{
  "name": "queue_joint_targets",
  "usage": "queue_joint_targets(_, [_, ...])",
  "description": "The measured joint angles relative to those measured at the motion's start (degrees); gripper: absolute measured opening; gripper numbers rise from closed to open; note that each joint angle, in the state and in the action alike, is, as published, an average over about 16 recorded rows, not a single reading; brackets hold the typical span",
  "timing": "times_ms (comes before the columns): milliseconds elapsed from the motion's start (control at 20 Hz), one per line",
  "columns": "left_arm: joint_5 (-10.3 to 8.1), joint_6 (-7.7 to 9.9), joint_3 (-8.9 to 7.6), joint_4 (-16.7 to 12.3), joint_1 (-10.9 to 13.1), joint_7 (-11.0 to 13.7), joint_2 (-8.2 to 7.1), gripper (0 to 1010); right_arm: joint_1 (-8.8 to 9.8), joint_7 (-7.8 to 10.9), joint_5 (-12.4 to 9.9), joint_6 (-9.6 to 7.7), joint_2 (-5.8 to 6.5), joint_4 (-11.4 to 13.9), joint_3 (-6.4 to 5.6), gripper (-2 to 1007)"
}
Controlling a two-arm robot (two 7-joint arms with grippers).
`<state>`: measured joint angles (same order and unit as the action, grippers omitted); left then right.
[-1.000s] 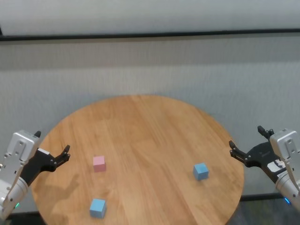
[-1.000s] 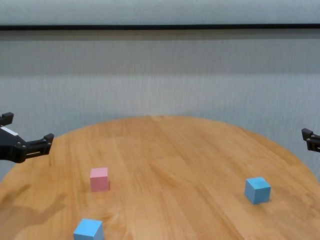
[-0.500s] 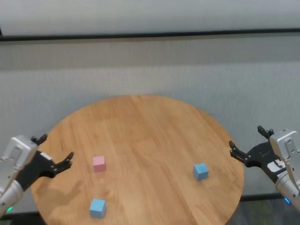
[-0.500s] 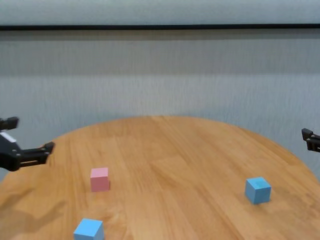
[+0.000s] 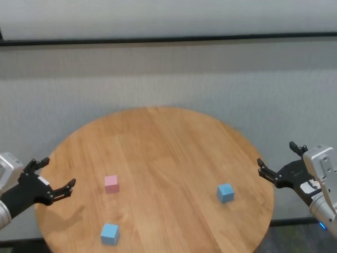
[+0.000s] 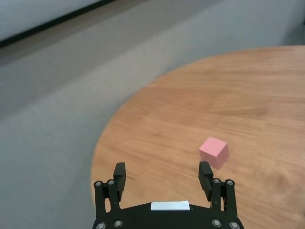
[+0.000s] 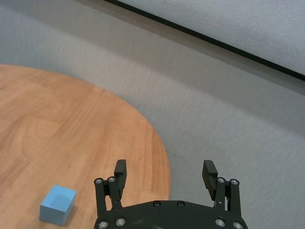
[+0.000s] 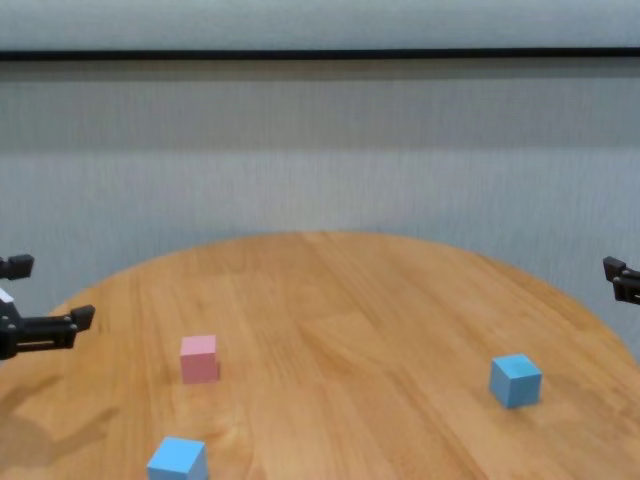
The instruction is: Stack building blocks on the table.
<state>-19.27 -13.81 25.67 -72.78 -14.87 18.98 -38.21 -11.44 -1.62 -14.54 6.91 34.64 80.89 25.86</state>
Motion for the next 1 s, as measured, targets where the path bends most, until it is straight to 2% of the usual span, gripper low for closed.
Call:
queue_joint_targets(200, [-0.9, 0.59, 0.44, 1.64, -1.41, 3.58, 0.43, 1003, 0.0, 0.0, 0.0, 0.0, 0.0, 0.0, 0.0, 1001])
queue_joint_targets(350, [-1.14, 1.76, 0.61, 1.24, -1.79, 5.22, 0.37, 1003, 0.0, 0.0, 0.0, 0.0, 0.0, 0.0, 0.0, 1001])
queue_joint_targets(500, [-1.27, 2.99, 0.41, -0.56, -1.31, 6.4, -0.29, 1003, 0.0, 0.0, 0.0, 0.0, 0.0, 0.0, 0.0, 1001])
queue_joint_targets(700, [-1.68, 4.11, -0.44, -4.13, 0.51, 7.61, -1.91, 1003, 0.0, 0.0, 0.0, 0.0, 0.0, 0.0, 0.0, 1001])
queue_joint_targets(1000, [-2.5, 4.44, -1.87, -8.69, 3.68, 9.85, -4.45, 1003, 0.0, 0.0, 0.0, 0.0, 0.0, 0.0, 0.0, 1001])
